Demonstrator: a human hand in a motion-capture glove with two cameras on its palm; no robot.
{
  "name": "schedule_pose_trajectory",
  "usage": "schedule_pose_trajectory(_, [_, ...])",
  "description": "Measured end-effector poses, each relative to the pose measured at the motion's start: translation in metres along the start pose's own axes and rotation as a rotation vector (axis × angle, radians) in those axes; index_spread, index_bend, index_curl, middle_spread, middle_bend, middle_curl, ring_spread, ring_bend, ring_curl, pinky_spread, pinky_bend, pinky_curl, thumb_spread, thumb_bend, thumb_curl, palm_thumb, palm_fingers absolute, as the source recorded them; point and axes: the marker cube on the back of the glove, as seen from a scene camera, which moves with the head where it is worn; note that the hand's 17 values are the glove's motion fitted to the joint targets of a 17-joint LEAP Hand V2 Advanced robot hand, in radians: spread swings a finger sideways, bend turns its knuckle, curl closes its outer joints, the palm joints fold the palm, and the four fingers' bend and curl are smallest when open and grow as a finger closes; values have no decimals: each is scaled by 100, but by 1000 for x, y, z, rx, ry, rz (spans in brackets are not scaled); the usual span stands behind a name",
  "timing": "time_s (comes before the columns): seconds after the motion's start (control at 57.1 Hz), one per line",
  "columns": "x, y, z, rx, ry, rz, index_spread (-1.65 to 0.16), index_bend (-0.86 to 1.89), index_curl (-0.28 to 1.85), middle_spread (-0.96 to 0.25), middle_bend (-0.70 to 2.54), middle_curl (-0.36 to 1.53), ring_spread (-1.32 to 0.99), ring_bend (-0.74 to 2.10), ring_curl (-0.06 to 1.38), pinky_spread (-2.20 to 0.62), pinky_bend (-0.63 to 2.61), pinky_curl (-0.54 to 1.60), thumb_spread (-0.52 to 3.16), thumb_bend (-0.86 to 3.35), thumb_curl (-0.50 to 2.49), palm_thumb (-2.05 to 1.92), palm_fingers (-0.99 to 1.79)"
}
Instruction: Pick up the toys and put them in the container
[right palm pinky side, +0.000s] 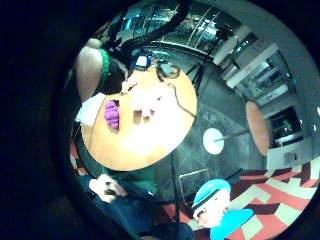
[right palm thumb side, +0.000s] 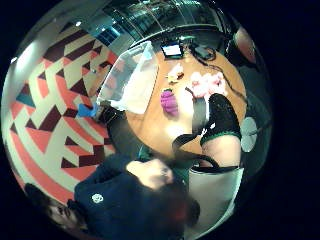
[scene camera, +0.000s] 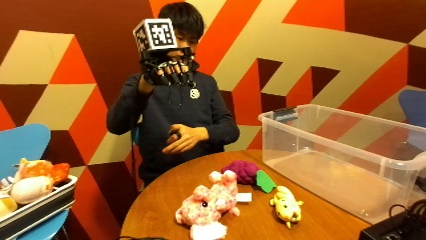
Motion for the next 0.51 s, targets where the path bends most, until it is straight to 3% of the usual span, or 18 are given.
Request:
schedule_pose_trajectory(0.228, [-31, -26, -23, -46, 82, -63, -11, 17, 12, -6, 39, 15, -20, 48, 18, -11, 51, 21, 114, 37, 15, 32, 69])
schedule_pose_trajectory(0.508, [-21, -50, -5, -111, 84, -85, -19, 16, 18, -3, 23, 17, -18, 47, 20, -7, 67, 29, 150, 35, 23, 17, 27])
